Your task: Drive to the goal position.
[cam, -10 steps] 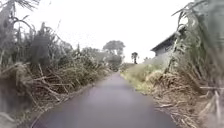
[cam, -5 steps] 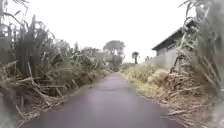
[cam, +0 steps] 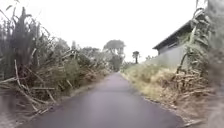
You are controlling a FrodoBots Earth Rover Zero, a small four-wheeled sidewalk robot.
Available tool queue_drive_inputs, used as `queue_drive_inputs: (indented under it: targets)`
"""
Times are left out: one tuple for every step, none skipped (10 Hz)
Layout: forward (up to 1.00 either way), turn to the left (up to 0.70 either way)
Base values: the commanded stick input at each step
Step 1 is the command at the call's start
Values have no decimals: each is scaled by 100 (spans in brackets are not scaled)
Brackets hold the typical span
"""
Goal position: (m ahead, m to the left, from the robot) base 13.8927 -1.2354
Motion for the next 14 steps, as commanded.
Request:
queue_drive_inputs:
  targets:
    - [70,0]
    - [70,0]
    - [70,0]
    - [70,0]
    - [70,0]
    - [70,0]
    - [70,0]
    - [70,0]
    - [70,0]
    - [70,0]
    - [70,0]
    - [70,0]
    - [70,0]
    - [70,0]
